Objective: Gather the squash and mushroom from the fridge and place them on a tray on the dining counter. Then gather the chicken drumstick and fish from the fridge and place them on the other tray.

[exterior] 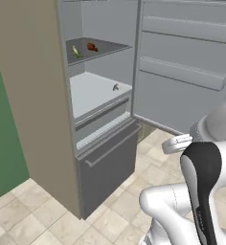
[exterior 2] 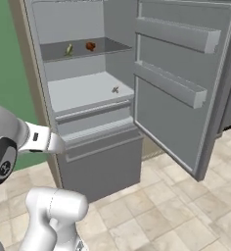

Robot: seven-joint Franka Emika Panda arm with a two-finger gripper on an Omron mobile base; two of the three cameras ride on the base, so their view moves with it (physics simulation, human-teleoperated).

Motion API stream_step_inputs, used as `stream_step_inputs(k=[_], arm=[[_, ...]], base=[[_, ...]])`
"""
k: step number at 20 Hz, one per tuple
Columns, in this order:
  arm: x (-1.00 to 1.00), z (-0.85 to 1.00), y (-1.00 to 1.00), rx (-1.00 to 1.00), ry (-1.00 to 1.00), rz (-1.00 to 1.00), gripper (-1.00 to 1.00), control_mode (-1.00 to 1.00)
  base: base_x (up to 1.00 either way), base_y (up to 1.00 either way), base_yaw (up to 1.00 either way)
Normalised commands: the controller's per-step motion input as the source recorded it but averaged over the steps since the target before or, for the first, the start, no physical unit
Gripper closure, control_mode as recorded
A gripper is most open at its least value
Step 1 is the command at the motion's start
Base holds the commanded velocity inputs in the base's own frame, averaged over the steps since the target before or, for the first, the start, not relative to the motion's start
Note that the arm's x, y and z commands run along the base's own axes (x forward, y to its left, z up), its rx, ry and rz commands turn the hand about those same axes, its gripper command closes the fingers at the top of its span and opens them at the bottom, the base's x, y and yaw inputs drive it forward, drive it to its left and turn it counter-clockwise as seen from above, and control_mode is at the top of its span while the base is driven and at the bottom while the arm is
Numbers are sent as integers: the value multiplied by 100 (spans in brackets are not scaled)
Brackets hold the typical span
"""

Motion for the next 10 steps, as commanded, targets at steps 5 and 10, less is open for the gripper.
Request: stream_step_inputs(k=[5,10], arm=[[0,0,0,0,0,0,-100,100],[0,0,0,0,0,0,-100,100]], base=[[77,-24,24],[78,-19,24]])
